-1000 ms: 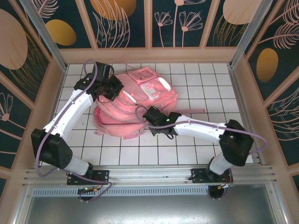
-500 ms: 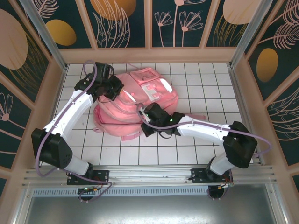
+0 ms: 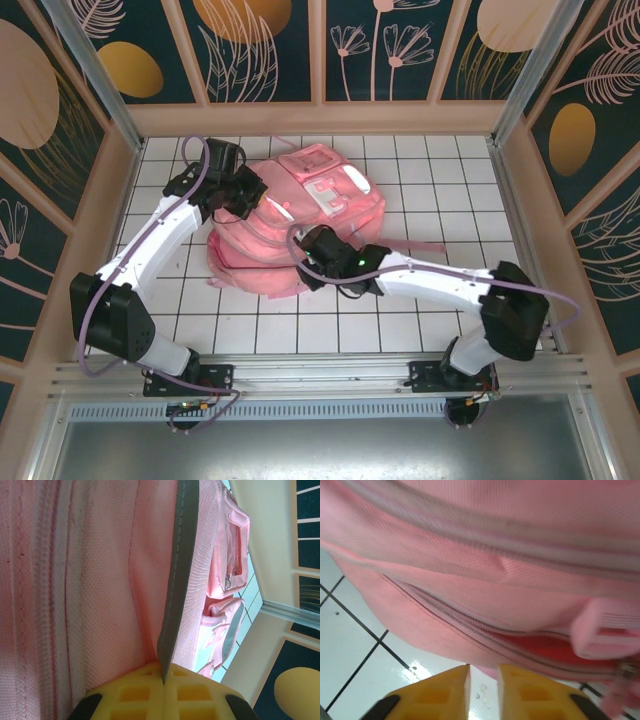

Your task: Pack books, pencil case, and school supplies into a backpack

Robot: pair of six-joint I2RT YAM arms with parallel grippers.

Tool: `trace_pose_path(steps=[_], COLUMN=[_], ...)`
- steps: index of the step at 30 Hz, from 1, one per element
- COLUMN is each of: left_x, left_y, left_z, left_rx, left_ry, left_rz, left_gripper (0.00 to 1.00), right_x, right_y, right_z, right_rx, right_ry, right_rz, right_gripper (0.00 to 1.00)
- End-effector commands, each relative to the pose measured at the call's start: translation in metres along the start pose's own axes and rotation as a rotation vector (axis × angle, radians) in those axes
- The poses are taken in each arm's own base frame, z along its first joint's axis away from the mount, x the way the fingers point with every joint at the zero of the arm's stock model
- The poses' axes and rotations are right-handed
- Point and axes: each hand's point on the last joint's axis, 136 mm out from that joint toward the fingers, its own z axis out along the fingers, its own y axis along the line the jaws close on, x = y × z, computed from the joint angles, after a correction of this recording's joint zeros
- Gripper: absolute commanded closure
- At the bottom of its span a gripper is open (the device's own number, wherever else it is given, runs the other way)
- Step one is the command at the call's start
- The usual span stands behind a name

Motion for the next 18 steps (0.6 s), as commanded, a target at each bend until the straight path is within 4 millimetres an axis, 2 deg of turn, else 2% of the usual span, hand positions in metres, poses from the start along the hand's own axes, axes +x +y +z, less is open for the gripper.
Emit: trace_pose_path(steps=[1, 5, 8, 12, 18], left_x=[0.000, 0.001, 0.002, 0.003, 0.004], left_y=[-0.038, -0.042, -0.042, -0.039, -0.037], left_z=[-0.016, -0.016, -0.014, -0.011, -0.013], left_rx=[0.127, 0.139, 0.141, 0.138, 0.139], left_ry=[-0.011, -0.003, 0.006, 0.014, 0.013], left_rz=[0.050, 0.047, 0.042, 0.037, 0.031], left_gripper=[1.00, 1.00, 1.00, 1.00, 1.00], right_x=[-0.003, 0.023, 0.036, 0.043, 0.043], right_y=[-0.030, -0.051, -0.059, -0.067, -0.079], right_z=[-0.026, -0.019, -0.009, 0.005, 0.018], right_rx=[0.130, 0.211, 0.252, 0.276, 0.298], right_ry=[-0.026, 0.054, 0.100, 0.133, 0.152], right_rz=[0.044, 0.085, 0.101, 0.116, 0.123], right_gripper=[0.72, 0.64, 0.63, 0.63, 0.63])
